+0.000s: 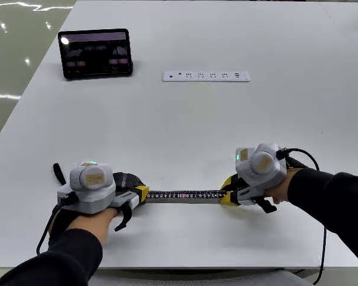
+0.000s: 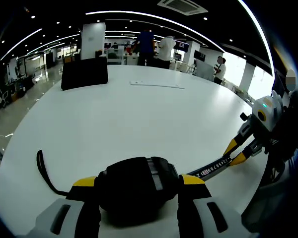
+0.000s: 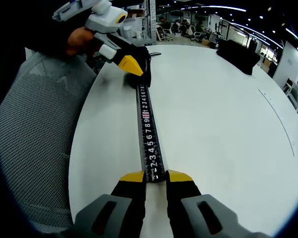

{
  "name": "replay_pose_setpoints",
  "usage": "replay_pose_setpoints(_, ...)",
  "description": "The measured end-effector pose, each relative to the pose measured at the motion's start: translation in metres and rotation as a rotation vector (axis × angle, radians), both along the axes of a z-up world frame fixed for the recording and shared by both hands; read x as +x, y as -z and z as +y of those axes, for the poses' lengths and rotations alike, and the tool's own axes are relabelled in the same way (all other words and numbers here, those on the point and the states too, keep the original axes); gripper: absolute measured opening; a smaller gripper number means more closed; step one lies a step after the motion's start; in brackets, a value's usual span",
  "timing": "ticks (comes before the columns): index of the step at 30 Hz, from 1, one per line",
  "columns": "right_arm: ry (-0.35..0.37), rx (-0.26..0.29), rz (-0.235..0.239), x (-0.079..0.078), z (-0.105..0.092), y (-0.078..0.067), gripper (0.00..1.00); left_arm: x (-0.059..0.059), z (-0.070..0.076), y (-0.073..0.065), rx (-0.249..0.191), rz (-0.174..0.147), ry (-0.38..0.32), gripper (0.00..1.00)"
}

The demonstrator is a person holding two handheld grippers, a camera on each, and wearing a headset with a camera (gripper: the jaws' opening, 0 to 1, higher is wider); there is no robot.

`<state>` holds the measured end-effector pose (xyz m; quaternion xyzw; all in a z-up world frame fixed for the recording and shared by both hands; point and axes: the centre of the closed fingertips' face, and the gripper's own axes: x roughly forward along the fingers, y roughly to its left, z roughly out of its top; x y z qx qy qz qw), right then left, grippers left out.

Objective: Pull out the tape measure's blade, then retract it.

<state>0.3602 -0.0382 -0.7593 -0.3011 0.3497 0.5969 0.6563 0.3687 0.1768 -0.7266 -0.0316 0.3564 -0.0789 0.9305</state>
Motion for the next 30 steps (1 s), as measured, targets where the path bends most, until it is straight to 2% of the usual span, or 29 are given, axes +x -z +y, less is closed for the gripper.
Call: replay_pose_setpoints(30,0.033,0.034,0.022,-0.001,0.016,0.000,0.11,0.000,-0.001,0.001,-0.014,-0.003,0.002,0.58)
